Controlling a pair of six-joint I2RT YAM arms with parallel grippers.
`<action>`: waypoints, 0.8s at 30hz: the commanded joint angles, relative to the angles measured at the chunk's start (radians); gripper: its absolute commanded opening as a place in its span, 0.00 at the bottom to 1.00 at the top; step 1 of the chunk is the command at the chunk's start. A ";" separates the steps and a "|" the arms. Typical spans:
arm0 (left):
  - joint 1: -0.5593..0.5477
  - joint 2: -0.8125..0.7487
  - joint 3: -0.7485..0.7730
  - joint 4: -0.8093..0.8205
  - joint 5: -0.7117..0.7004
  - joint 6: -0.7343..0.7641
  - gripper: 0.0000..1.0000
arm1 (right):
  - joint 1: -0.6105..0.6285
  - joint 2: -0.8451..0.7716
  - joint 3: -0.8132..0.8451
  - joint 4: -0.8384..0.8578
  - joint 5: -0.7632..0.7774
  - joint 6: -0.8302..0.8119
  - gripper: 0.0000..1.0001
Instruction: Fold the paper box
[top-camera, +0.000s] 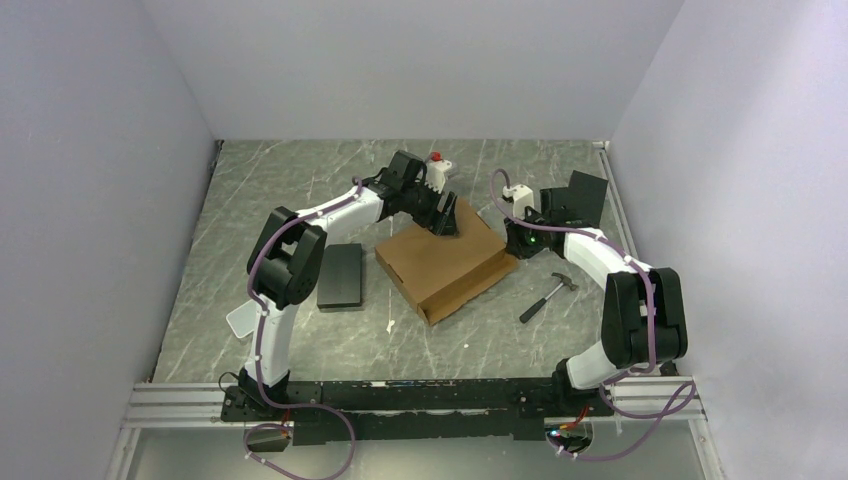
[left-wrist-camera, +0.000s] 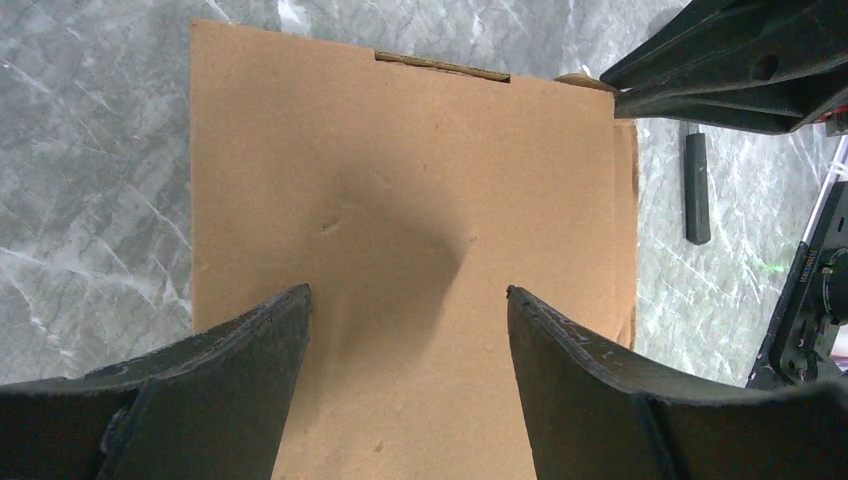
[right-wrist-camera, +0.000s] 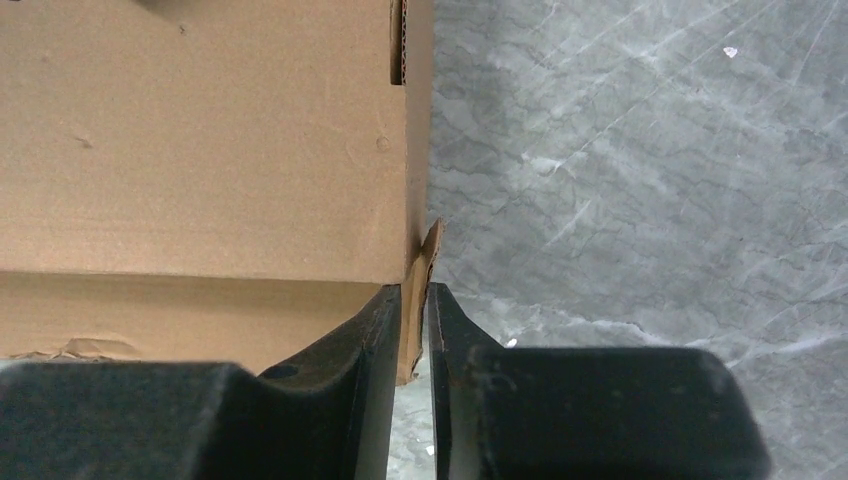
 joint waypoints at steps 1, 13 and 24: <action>-0.023 0.092 -0.050 -0.189 -0.007 -0.035 0.78 | -0.012 -0.049 0.040 0.013 -0.075 -0.014 0.21; -0.023 0.091 -0.048 -0.189 -0.003 -0.036 0.78 | -0.053 -0.084 0.049 -0.024 -0.132 -0.027 0.30; -0.021 0.087 -0.051 -0.181 0.008 -0.037 0.78 | -0.230 -0.012 0.051 -0.117 -0.269 -0.008 0.38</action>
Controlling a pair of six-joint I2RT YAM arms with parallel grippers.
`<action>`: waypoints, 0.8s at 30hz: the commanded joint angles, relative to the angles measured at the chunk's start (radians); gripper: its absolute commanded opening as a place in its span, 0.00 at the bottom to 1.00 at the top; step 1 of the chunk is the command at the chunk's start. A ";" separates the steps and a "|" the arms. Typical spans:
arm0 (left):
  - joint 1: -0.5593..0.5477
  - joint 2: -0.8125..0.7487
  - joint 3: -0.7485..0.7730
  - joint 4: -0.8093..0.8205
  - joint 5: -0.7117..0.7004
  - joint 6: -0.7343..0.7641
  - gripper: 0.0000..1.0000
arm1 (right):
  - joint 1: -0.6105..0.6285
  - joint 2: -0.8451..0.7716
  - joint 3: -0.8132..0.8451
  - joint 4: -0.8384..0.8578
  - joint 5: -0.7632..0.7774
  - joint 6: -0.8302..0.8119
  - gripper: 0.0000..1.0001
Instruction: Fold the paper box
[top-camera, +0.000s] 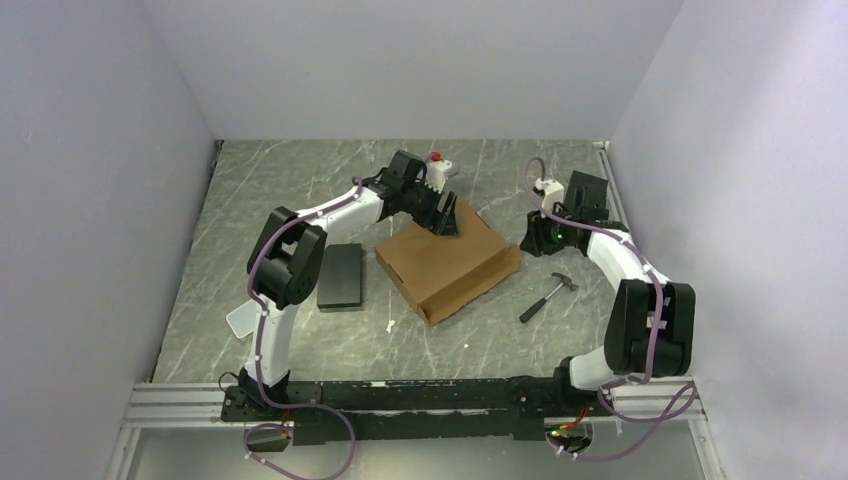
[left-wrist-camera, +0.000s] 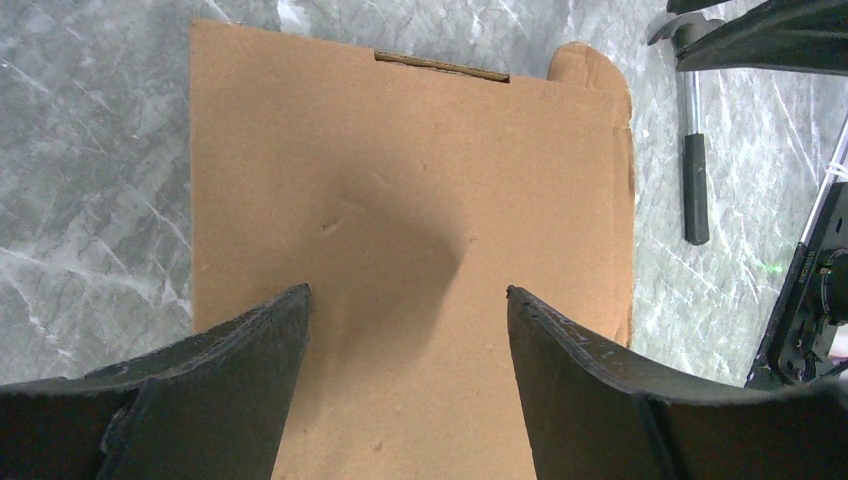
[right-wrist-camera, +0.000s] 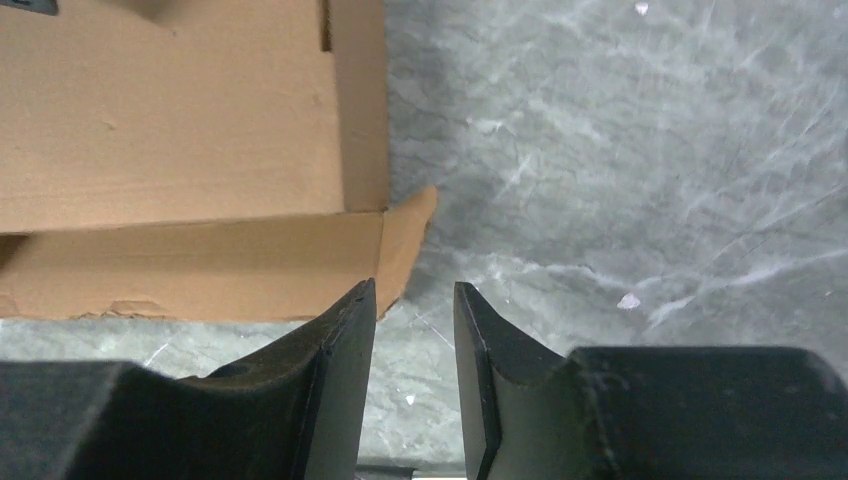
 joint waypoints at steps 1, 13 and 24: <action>-0.021 0.086 -0.052 -0.177 0.010 -0.035 0.78 | -0.066 0.077 0.044 -0.064 -0.131 0.009 0.39; -0.020 0.093 -0.077 -0.174 0.021 0.011 0.78 | -0.113 0.151 -0.004 0.079 -0.309 0.080 0.37; -0.020 0.010 -0.134 -0.110 -0.056 -0.006 0.81 | -0.103 0.185 0.043 0.006 -0.336 0.037 0.22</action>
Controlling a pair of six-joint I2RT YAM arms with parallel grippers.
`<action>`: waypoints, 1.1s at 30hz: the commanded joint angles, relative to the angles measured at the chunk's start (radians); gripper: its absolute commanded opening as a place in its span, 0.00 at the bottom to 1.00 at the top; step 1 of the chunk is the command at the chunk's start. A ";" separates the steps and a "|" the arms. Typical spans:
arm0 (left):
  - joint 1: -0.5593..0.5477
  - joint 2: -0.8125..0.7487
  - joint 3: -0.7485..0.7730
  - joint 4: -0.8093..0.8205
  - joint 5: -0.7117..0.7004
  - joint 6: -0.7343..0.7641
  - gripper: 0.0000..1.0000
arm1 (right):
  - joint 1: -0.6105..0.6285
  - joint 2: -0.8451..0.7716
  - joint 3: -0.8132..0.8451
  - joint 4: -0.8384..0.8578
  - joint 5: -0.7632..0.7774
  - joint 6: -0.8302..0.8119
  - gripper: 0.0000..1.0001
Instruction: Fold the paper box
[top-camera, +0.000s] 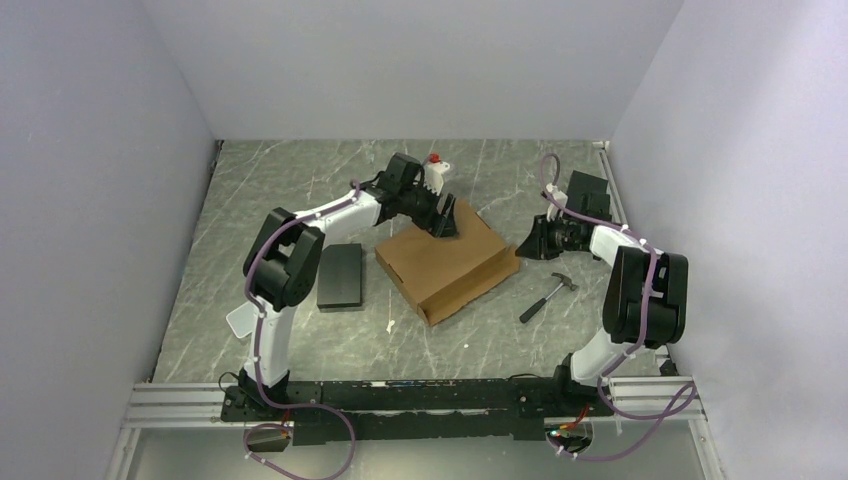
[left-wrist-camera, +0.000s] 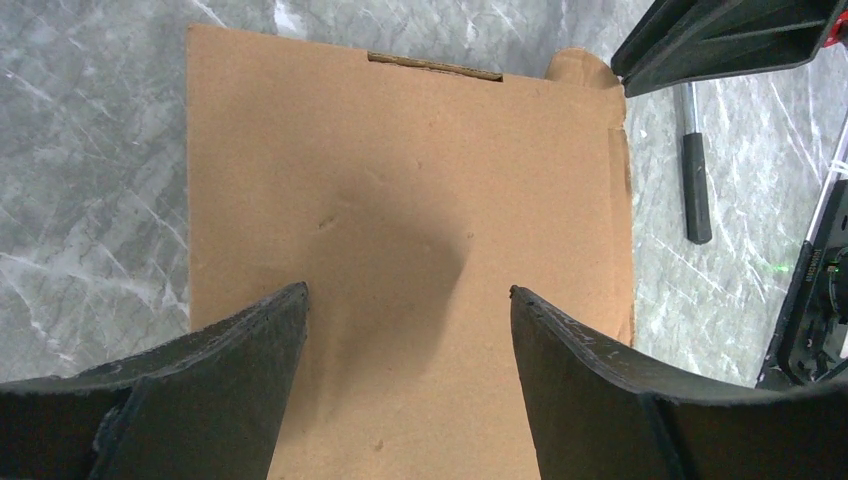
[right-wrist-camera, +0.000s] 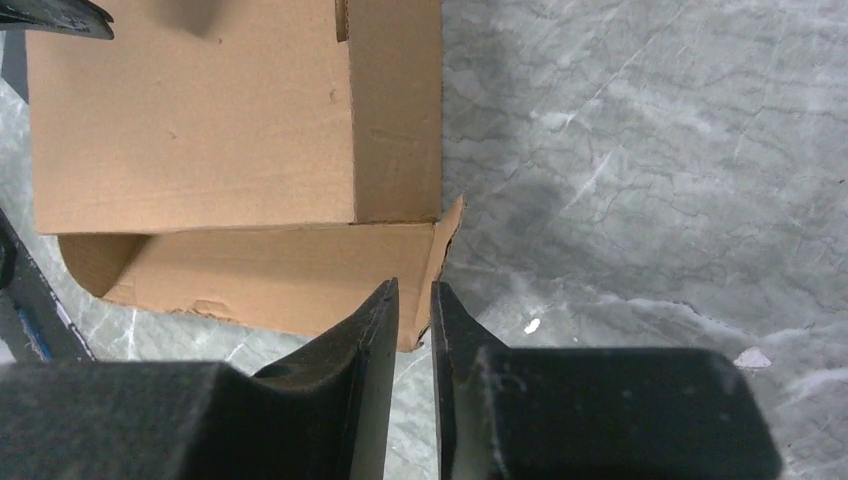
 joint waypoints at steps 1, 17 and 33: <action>-0.023 -0.004 -0.091 -0.155 -0.090 -0.019 0.82 | 0.006 -0.014 0.049 -0.050 -0.041 -0.047 0.25; 0.030 -0.607 -0.444 0.068 -0.432 -0.260 0.99 | 0.118 -0.228 0.063 -0.016 -0.011 -0.200 0.69; 0.092 -0.793 -0.837 0.140 -0.334 -0.775 0.89 | 0.267 0.188 0.347 0.031 0.145 0.165 0.75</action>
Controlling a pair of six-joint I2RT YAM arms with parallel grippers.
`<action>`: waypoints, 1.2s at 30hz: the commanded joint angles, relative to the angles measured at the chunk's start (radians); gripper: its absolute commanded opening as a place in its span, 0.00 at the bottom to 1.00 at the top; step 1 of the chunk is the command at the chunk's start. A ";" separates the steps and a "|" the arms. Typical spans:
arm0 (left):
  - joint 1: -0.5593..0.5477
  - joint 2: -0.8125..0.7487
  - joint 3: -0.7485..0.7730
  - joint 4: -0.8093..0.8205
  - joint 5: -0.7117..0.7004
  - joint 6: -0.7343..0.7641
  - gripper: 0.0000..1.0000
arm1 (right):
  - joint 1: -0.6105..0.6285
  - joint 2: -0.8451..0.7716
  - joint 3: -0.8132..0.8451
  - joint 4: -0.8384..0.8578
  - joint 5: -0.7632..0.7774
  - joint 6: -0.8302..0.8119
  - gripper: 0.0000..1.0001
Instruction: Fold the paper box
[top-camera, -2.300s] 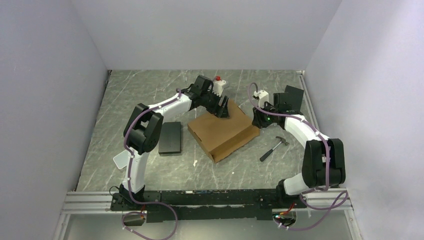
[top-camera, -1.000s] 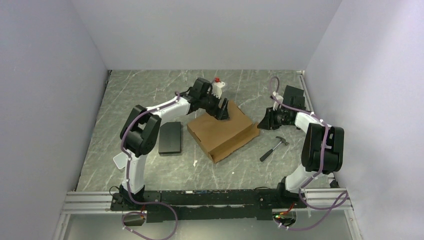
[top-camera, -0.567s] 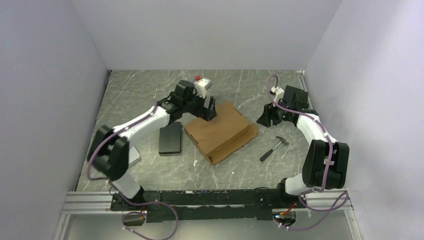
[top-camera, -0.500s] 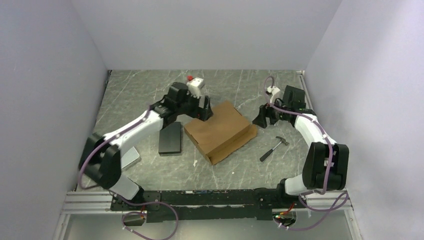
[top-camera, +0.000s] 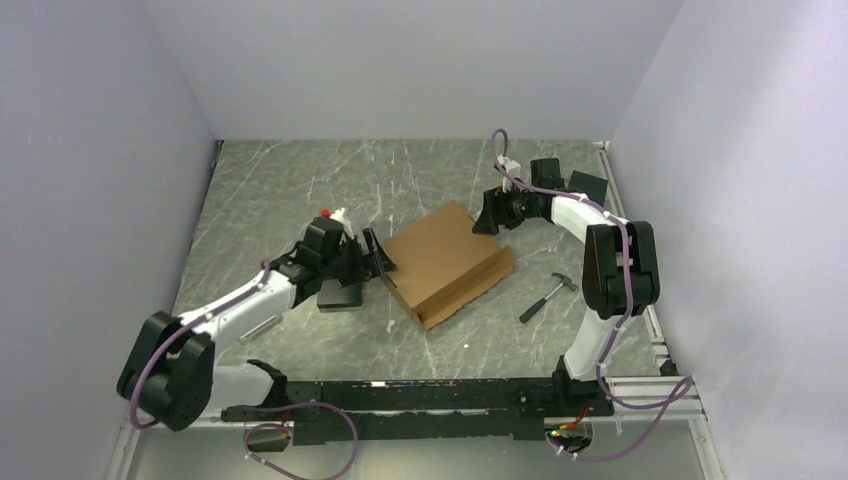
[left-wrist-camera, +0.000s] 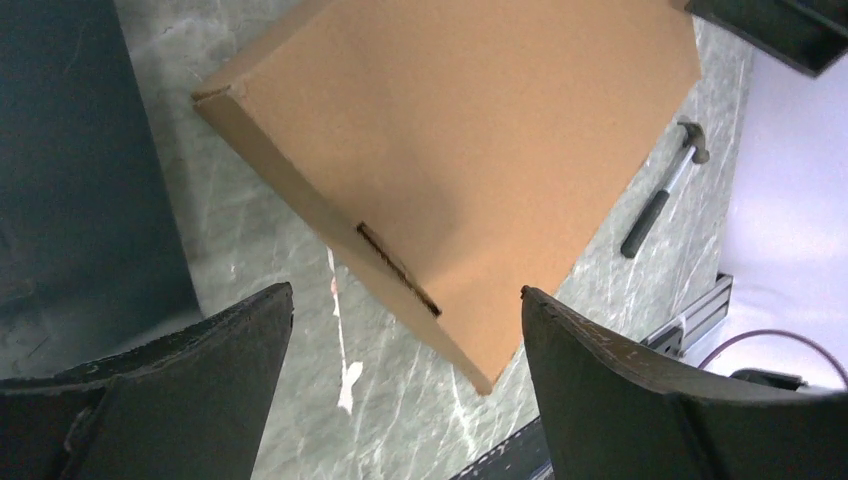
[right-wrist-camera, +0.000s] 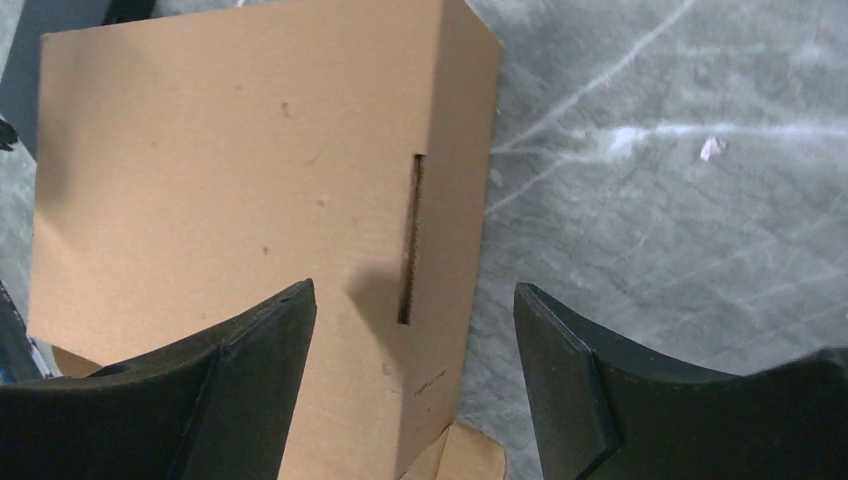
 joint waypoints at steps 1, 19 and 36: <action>-0.001 0.128 0.093 0.062 0.030 -0.092 0.87 | -0.001 0.016 0.032 0.016 0.057 0.101 0.72; 0.103 0.670 0.649 -0.177 0.133 0.159 0.46 | -0.078 -0.197 -0.256 0.063 0.101 0.280 0.46; 0.176 0.885 1.155 -0.231 0.136 0.459 0.46 | -0.146 -0.474 -0.386 0.002 0.032 0.161 0.63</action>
